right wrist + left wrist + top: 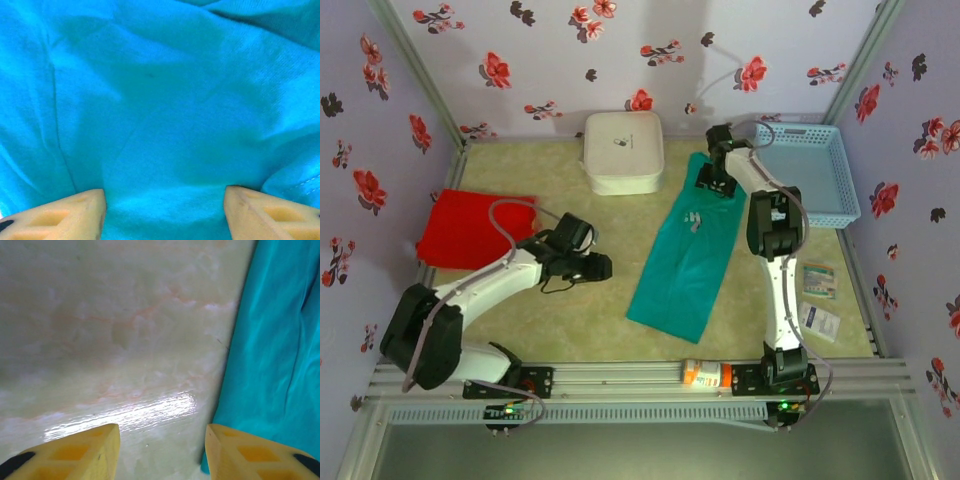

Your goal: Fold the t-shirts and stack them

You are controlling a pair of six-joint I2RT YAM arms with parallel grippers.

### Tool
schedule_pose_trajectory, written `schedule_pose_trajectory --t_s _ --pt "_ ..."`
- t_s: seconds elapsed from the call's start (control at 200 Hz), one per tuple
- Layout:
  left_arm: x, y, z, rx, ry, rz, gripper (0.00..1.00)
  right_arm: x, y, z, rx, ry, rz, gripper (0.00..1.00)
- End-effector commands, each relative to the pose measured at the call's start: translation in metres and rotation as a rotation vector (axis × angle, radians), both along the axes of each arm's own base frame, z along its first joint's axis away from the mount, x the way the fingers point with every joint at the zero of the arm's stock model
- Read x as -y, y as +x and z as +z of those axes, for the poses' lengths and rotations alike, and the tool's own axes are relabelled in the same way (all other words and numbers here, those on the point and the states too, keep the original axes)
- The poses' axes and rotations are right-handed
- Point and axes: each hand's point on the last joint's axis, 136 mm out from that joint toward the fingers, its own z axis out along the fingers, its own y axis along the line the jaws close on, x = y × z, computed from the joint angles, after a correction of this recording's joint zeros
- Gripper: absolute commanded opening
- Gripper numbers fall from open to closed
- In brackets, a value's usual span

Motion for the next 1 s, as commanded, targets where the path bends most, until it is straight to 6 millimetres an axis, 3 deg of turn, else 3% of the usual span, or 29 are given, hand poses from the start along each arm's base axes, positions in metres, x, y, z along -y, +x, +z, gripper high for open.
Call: schedule_pose_trajectory --t_s 0.0,0.135,0.275,0.41,0.495,0.67,0.825,0.895,0.995 --pt "0.019 -0.004 -0.009 -0.030 -0.041 -0.018 0.49 -0.002 0.004 -0.017 -0.052 -0.029 0.089 0.67" --pt "0.043 -0.009 -0.022 -0.068 -0.058 -0.062 0.52 -0.010 0.019 -0.011 0.007 -0.013 0.139 0.74" --pt "0.066 -0.017 -0.031 -0.102 -0.061 -0.114 0.53 -0.014 0.014 0.006 0.045 -0.003 0.163 0.77" --pt "0.078 -0.024 -0.041 -0.141 -0.081 -0.125 0.56 -0.026 0.002 0.048 0.199 0.069 0.162 0.88" --pt "0.083 -0.026 -0.043 -0.153 -0.104 -0.127 0.56 -0.026 -0.012 0.081 0.256 0.091 0.143 0.89" --pt "0.092 -0.030 -0.039 -0.149 -0.113 -0.173 0.56 -0.015 -0.065 0.100 0.205 0.050 0.114 0.93" --pt "0.094 -0.042 -0.040 -0.180 -0.115 -0.225 0.55 -0.005 -0.139 0.094 0.110 0.101 0.055 0.92" --pt "0.093 -0.051 -0.043 -0.197 -0.121 -0.244 0.55 -0.008 -0.174 0.096 0.100 0.162 0.039 0.91" --pt "0.091 -0.059 -0.050 -0.222 -0.128 -0.262 0.56 -0.011 -0.227 0.084 0.045 0.215 0.030 0.89"
